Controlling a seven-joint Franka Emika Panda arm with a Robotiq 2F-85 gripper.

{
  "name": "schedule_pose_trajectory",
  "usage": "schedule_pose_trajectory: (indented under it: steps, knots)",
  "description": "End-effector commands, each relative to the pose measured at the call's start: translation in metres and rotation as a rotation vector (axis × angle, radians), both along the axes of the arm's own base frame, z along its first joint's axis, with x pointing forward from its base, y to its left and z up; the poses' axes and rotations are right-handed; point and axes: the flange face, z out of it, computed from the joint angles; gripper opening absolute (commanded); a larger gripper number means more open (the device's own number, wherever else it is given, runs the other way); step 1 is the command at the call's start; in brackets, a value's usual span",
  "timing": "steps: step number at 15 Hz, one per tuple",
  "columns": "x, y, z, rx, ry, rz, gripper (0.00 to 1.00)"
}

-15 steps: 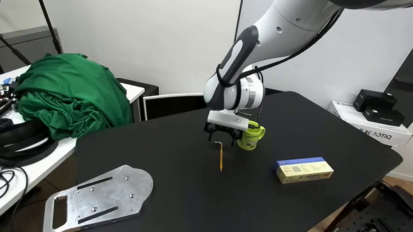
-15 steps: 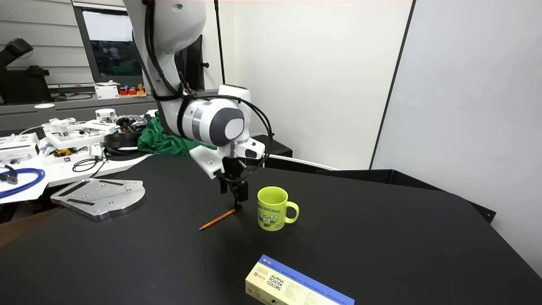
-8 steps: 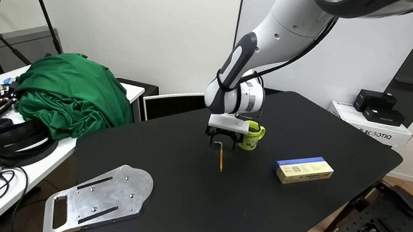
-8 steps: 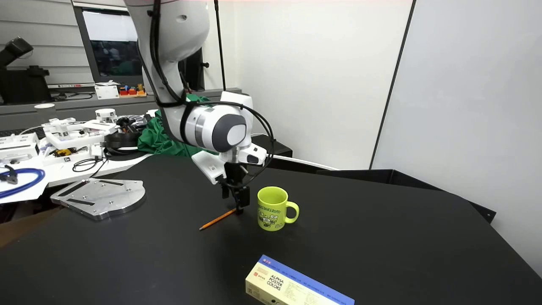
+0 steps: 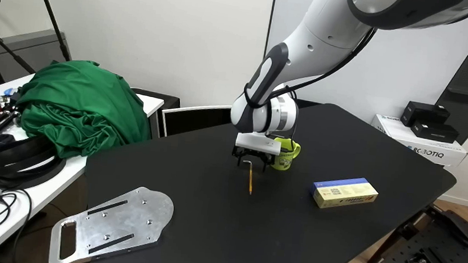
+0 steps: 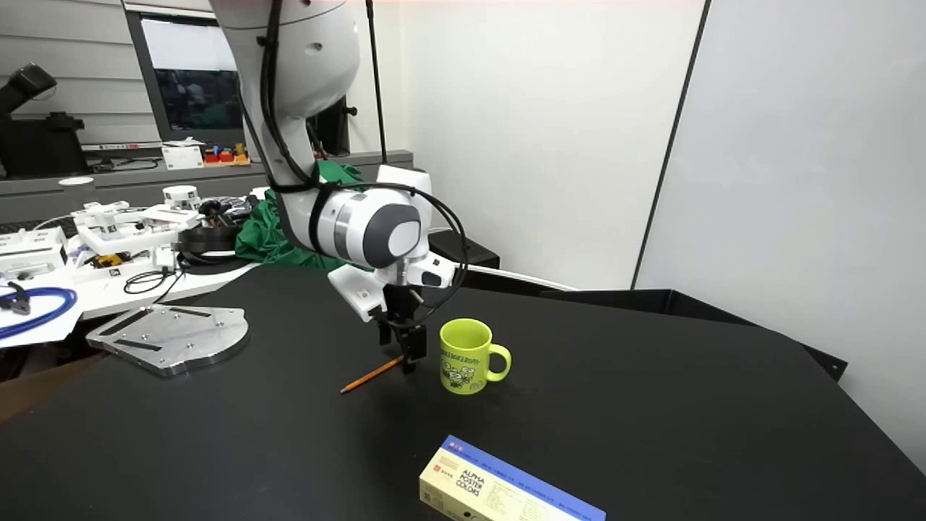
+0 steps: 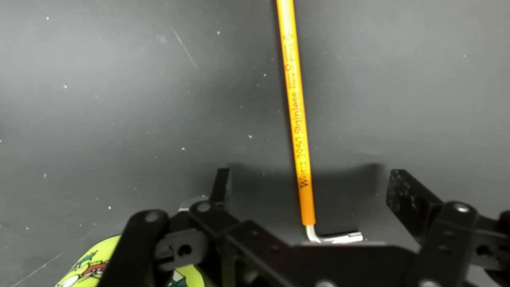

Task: Put the orange object on the table into the mug

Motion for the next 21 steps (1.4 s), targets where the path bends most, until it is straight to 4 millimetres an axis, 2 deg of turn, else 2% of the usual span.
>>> schedule_pose_trajectory:
  steps: [1, 2, 3, 4, 13, 15, 17, 21]
  knots:
    - [0.008, 0.0, -0.006, -0.004, -0.004, -0.004, 1.0]
    - [0.008, 0.001, -0.007, -0.005, -0.005, -0.004, 0.75]
    - [0.009, 0.001, -0.009, -0.005, -0.004, -0.003, 0.74]
    - [0.009, 0.002, -0.01, -0.005, -0.004, -0.002, 0.68]
    - [0.02, 0.008, 0.002, -0.008, -0.032, -0.002, 0.05]
    - [0.021, 0.007, 0.005, -0.009, -0.034, -0.012, 0.0]
    - [0.023, 0.009, 0.011, -0.012, -0.039, -0.018, 0.02]
    - [0.031, 0.016, 0.043, -0.034, -0.081, -0.019, 0.02]
